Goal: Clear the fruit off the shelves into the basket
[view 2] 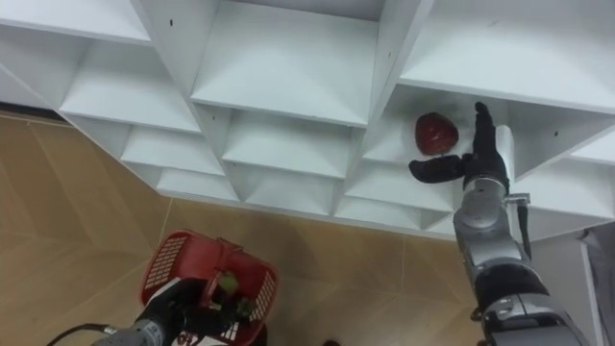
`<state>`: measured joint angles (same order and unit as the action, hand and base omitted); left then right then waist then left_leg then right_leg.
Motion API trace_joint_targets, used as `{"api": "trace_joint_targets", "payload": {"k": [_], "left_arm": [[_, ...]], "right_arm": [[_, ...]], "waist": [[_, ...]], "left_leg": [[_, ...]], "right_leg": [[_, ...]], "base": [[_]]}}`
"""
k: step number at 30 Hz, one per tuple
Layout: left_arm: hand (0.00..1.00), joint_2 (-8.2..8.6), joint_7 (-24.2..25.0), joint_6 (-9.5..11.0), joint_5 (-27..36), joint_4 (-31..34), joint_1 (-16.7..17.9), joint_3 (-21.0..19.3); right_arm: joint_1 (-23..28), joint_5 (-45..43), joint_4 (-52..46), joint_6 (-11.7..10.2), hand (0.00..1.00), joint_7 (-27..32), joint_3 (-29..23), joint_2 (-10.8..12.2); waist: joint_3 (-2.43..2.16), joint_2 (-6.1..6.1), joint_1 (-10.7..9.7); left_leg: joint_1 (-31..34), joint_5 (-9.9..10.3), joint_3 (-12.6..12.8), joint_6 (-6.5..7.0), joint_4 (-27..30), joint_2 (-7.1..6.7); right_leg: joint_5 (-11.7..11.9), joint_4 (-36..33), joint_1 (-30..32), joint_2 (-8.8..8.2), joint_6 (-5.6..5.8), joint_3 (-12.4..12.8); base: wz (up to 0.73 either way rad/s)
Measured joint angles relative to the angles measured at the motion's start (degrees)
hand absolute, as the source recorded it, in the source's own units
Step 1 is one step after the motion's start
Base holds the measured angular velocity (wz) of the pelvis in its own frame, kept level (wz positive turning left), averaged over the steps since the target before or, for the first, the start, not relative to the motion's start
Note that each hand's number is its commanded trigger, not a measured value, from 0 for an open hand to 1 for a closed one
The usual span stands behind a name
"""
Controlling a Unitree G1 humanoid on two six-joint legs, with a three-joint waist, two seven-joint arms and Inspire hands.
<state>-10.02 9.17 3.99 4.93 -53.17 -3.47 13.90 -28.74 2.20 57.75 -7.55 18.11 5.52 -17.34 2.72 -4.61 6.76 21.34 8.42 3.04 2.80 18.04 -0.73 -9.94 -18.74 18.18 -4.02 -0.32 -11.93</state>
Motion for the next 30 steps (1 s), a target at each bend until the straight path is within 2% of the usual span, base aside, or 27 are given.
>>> {"api": "trace_joint_targets", "payload": {"k": [8, 11, 14, 21, 30], "left_arm": [[1.0, 0.19, -0.06, -1.6, 0.0, 0.03, -0.74, 0.92], [1.0, 0.22, -0.33, -1.91, 0.01, 0.02, -1.16, 1.38], [1.0, 0.66, -0.92, -2.6, 0.02, 0.02, -1.71, 2.1], [1.0, 1.8, -1.42, -2.79, 0.02, -0.56, -2.34, 2.24], [1.0, 1.96, -2.01, -3.21, 0.23, -2.55, -4.06, 4.4]], "right_arm": [[-1.48, 1.28, 0.0, 0.25, 0.0, 0.0, 0.03, -0.06], [-2.58, 2.2, -0.01, 1.27, 0.0, -0.03, 0.06, -0.06], [-3.32, 2.27, -0.09, 1.34, 0.0, -0.3, 0.17, 0.02], [-3.47, 2.24, -0.19, 1.38, 0.0, -0.72, 1.37, 0.02], [-3.48, 2.22, -0.03, 2.11, 0.0, -0.7, 3.37, -0.02]], "waist": [[-0.12, 0.21, 0.11], [-0.14, 0.24, 0.11], [-0.15, 0.26, 0.12], [-0.15, 0.26, 0.13], [-0.1, 0.18, 0.08]], "left_leg": [[-0.11, -0.11, 0.12, -0.02, -0.31, 0.0], [-0.14, -0.18, 0.12, -0.05, -0.39, 0.02], [-0.14, -0.18, 0.14, -0.05, -0.38, 0.03], [-0.13, -0.25, 0.12, -0.05, -0.39, 0.03], [0.46, -0.31, 0.13, -0.06, -0.39, 0.02]], "right_leg": [[0.01, 0.05, 0.07, 0.0, -0.01, 0.09], [0.01, 0.05, 0.08, -0.02, -0.02, 0.08], [0.02, 0.06, 0.09, -0.01, -0.03, 0.26], [0.03, 0.04, 0.1, -0.36, -0.05, 0.09], [0.08, -0.08, 0.73, -0.39, -0.12, 0.11]], "base": [[0.0], [0.0], [0.0], [0.0], [0.0]]}}
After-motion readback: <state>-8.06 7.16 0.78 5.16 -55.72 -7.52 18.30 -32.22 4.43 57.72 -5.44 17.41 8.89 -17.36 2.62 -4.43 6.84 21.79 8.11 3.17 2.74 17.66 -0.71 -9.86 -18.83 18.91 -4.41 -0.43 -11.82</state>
